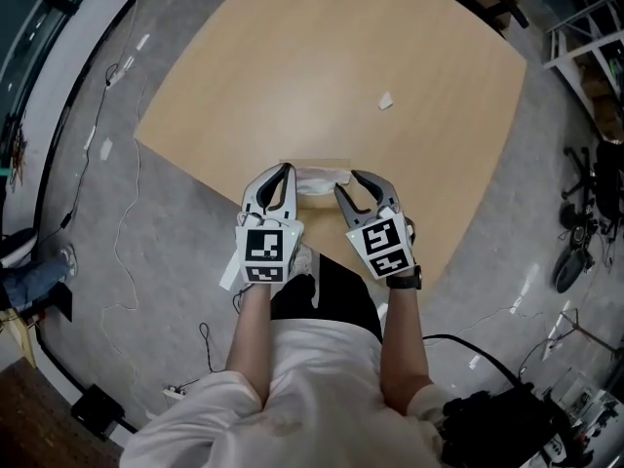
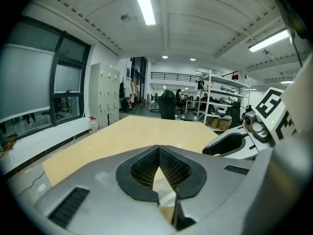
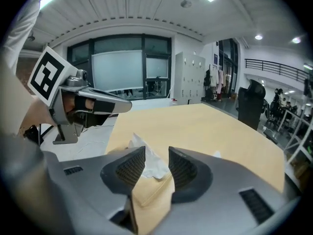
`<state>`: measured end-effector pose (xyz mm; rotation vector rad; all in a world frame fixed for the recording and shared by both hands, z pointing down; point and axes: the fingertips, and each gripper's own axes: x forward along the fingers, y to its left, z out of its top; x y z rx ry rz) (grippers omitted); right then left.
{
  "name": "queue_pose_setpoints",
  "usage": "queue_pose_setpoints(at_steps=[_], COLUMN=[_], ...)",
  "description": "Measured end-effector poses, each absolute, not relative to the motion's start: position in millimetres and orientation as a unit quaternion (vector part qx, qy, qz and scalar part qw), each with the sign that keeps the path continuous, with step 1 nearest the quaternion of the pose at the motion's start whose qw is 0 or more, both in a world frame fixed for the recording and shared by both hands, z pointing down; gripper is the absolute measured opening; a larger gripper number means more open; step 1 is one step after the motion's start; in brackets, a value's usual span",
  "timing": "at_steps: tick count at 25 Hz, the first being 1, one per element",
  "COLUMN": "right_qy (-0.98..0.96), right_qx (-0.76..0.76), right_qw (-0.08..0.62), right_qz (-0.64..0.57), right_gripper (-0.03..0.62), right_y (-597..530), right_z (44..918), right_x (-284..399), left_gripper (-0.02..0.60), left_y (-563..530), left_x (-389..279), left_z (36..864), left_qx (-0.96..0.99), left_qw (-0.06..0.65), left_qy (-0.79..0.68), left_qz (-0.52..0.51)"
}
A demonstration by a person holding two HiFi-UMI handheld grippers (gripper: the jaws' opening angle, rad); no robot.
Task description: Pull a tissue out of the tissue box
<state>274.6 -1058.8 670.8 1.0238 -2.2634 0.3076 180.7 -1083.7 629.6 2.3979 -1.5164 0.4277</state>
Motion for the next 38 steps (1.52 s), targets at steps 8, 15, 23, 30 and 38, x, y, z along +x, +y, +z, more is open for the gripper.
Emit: queue_pose_setpoints(at_steps=[8,15,23,30,38], right_qy=[-0.849,-0.829,-0.835,-0.845,-0.848], right_qx=[0.368,0.364,0.369,0.401,0.474], right_qw=[0.364,0.402,0.384,0.343,0.235], right_qz=[0.106,0.135,0.139,0.088,0.023], right_gripper=[0.14,0.125,0.005,0.005,0.005], right_y=[-1082,-1083,-1077,-1068,-1041], right_z=[712,739,720,656,536], right_x=[266,275,268,251,232], left_gripper=[-0.012,-0.012,-0.012,-0.012,-0.012], left_y=[-1094,-1093,-1094,-1083,-1054], left_x=[169,167,165,159,137], left_z=[656,665,644,590,500], left_qx=[0.82,0.819,0.825,0.841,0.847], left_qw=[0.151,0.163,0.146,0.104,0.051], left_qy=[-0.527,-0.526,-0.525,-0.519,-0.527], left_qz=[0.165,0.163,0.149,0.112,0.047])
